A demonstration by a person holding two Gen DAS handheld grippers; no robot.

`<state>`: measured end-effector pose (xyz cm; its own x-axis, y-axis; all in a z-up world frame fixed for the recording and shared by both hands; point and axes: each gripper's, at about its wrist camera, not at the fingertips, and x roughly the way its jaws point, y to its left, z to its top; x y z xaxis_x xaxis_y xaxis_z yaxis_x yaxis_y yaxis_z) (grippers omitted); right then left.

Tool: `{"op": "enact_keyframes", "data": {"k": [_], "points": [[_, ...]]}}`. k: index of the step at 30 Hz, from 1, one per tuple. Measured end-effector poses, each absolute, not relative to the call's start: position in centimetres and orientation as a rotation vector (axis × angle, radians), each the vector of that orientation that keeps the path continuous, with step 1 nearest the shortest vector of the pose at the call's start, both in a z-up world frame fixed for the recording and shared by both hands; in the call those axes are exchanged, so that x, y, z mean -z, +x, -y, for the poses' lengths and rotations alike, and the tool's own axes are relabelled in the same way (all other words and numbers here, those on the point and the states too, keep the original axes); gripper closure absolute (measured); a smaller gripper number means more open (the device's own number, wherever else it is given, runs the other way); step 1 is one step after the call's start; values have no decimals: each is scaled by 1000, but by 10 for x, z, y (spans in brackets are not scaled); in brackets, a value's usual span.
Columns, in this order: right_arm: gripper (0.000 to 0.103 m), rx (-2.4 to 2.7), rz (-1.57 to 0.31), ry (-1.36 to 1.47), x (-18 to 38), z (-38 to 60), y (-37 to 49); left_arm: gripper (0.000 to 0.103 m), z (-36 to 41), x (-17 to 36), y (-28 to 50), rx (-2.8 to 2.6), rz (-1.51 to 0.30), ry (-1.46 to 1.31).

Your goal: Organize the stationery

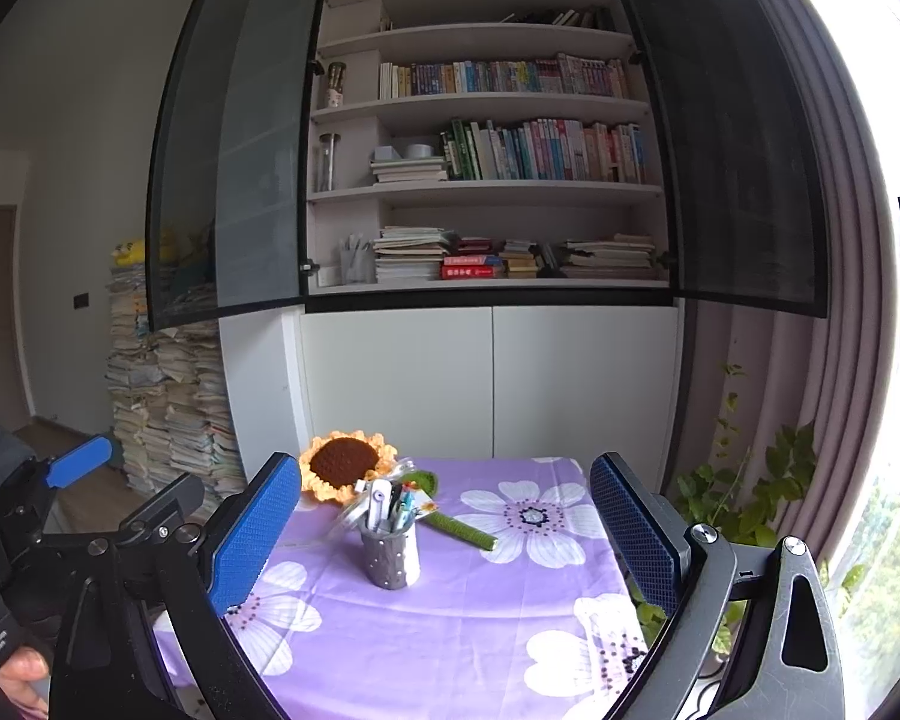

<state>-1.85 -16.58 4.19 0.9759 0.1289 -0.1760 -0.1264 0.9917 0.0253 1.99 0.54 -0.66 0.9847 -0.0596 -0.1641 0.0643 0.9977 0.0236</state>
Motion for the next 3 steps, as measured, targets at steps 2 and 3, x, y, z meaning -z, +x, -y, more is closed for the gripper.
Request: {"op": "enact_keyframes", "data": {"k": [2, 3], "points": [[6, -134, -179, 7, -41, 165, -20, 1, -5, 7, 20, 62, -164, 33], [6, -134, -177, 1, -41, 164, -21, 1, -4, 7, 19, 63, -165, 36]]}}
